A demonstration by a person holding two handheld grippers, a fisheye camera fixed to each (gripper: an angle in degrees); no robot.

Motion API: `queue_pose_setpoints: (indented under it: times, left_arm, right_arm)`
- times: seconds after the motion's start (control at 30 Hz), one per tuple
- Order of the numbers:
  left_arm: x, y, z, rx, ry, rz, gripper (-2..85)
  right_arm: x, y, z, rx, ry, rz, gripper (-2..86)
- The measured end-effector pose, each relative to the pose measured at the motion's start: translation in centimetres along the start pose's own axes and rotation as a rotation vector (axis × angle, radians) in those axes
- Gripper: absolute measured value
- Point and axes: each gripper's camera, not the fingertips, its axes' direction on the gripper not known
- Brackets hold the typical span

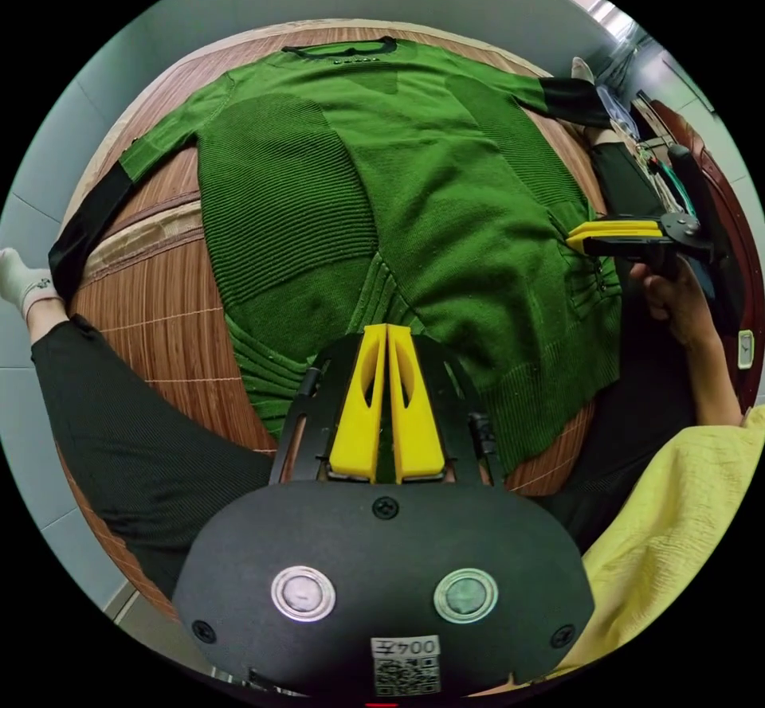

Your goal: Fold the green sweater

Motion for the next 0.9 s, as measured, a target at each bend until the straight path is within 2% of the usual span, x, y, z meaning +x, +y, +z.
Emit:
queue_pose_setpoints:
  times: [0.13,0.27,0.33,0.53,0.77,0.9]
  left_arm:
    - [-0.3,0.0,-0.5,-0.002,0.025,-0.018,0.2]
    - [-0.1,-0.3,-2.8,0.130,0.048,-0.027,0.2]
    - [-0.4,-1.1,-3.1,0.155,0.039,-0.037,0.2]
    - [-3.3,-4.0,-0.8,0.082,-0.024,-0.132,0.1]
    - [-4.8,-4.2,0.3,0.099,0.038,-0.133,0.2]
    - [-5.1,-4.7,0.5,0.099,0.044,-0.151,0.1]
  right_arm:
    - [0.7,-0.4,-1.6,0.034,-0.015,0.013,6.4]
    - [2.0,-1.5,-3.3,0.121,0.037,0.037,6.6]
    - [2.8,-2.8,-3.1,0.104,0.034,0.048,6.6]
    - [4.4,-5.0,0.1,-0.065,0.042,0.069,6.3]
    - [6.2,-5.4,-0.2,-0.024,-0.023,0.080,5.4]
    - [6.3,-6.2,-0.9,0.018,0.010,0.066,5.3]
